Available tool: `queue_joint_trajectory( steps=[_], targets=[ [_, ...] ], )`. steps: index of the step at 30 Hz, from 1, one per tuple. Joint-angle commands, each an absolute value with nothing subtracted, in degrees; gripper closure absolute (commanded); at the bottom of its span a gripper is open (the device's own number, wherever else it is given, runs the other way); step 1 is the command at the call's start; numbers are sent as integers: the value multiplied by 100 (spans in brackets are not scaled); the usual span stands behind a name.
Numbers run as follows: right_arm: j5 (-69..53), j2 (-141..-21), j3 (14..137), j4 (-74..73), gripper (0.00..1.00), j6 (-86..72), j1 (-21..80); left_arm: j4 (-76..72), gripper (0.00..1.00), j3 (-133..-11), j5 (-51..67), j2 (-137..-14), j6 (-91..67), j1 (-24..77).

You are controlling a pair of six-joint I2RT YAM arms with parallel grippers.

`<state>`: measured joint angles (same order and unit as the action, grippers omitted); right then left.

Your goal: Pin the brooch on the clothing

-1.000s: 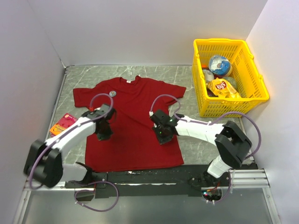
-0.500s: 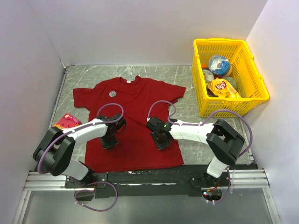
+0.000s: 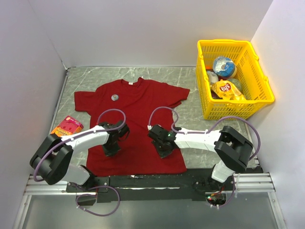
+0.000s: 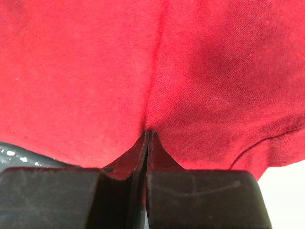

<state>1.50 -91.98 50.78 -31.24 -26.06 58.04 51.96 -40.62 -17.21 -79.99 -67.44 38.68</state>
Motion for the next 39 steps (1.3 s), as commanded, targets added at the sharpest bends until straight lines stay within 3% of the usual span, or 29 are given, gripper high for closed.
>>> queue_joint_trajectory(
  steps=[1,8,14,20,23,24,28,30,31,32,34,35,36,37,39],
  targets=[
    [-448,-9413,4544,-3665,100,-2856,6073,5607,99,-4008,-1643,-8024,-7005,3920],
    [-106,-9176,4859,-3902,100,-2734,6073,5599,97,-4657,-2074,-7911,-6830,3911],
    [606,-8816,5966,-4210,100,-2461,5898,5511,84,-6061,-2751,-7392,-6181,3771],
    [353,-8570,6776,-3991,100,-2022,5029,4389,76,-6872,-1972,-6953,-4688,2796],
    [36,-8403,7022,-3701,100,-1846,4405,3642,45,-6917,-1610,-6645,-3992,2479],
    [-200,-8341,7109,-3604,100,-1785,4282,3543,30,-6943,-1556,-6575,-3868,2418],
    [-9,-7981,7382,-3323,100,-1565,3982,2920,5,-6987,-1134,-6259,-3499,2233],
    [-9,-7753,7523,-3147,93,-1556,3885,2446,4,-6891,-880,-6109,-3437,2171],
    [-17,-7569,7558,-3068,84,-1547,3876,2304,4,-6865,-818,-6074,-3410,2153],
    [-9,-7463,7567,-2850,68,-1529,3867,2172,4,-6795,-730,-6030,-3384,2119],
    [-44,-7200,7454,-2559,54,-1573,3850,1785,4,-6706,-571,-5924,-3384,2101],
    [-96,-6929,7297,-2349,40,-1565,3858,1697,4,-6645,-554,-5898,-3410,2083],
    [-105,-6804,7234,-2051,34,-1634,3858,1583,4,-6592,-475,-5837,-3393,2074],
    [-123,-6559,7146,-1856,22,-1687,3850,1365,4,-6487,-362,-5810,-3419,2074],
    [-246,-6347,6918,-1444,12,-1714,3850,1161,4,-6329,-238,-5740,-3480,2065]
  ],
)
